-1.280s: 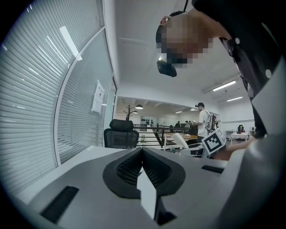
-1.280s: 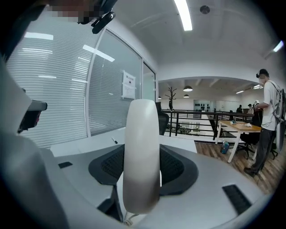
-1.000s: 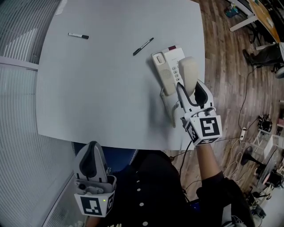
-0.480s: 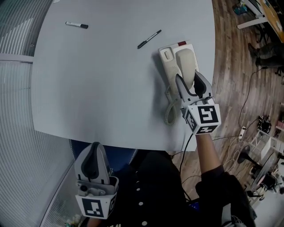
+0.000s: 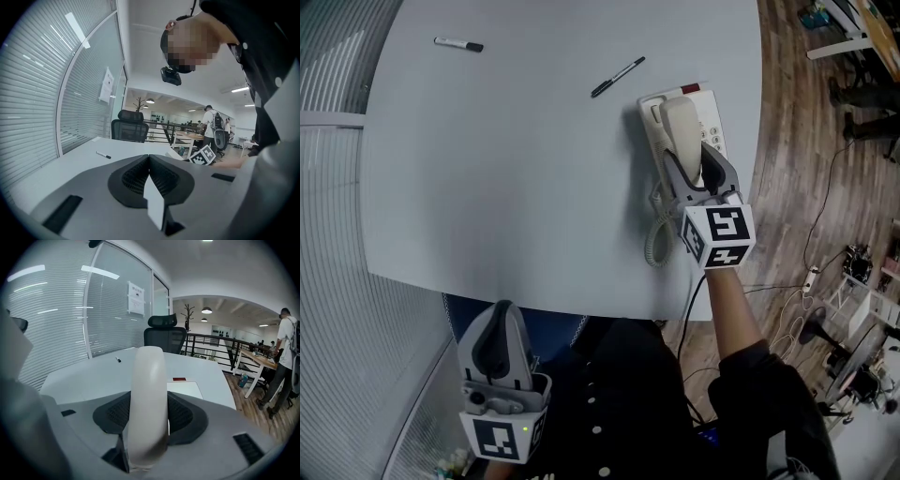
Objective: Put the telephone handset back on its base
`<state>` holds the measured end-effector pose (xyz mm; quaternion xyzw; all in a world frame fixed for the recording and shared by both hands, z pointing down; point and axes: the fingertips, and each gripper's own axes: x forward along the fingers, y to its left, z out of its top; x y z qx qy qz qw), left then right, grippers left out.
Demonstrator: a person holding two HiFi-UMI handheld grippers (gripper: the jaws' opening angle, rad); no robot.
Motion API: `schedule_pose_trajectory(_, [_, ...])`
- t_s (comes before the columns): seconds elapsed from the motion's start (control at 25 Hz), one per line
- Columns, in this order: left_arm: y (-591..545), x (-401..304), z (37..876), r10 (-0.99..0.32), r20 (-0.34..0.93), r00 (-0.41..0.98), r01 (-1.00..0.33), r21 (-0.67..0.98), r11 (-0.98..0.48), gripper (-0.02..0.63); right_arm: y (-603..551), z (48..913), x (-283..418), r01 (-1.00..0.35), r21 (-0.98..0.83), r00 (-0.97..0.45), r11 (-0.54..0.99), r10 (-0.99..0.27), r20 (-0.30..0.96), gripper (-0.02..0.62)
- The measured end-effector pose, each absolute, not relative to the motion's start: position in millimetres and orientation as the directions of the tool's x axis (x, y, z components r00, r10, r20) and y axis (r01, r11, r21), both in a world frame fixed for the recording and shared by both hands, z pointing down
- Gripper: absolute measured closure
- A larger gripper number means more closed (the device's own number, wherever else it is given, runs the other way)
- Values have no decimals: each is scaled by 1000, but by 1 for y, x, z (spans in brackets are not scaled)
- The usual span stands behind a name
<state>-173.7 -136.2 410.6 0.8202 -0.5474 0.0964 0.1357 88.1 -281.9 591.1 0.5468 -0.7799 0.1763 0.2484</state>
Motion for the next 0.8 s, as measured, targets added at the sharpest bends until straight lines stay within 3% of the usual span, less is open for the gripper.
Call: schedule_pose_trajectory(0.8, [-139, -164, 403, -871, 291, 395, -919, 117, -377, 592, -294, 634, 83, -954, 22, -208, 300, -711, 671, 367])
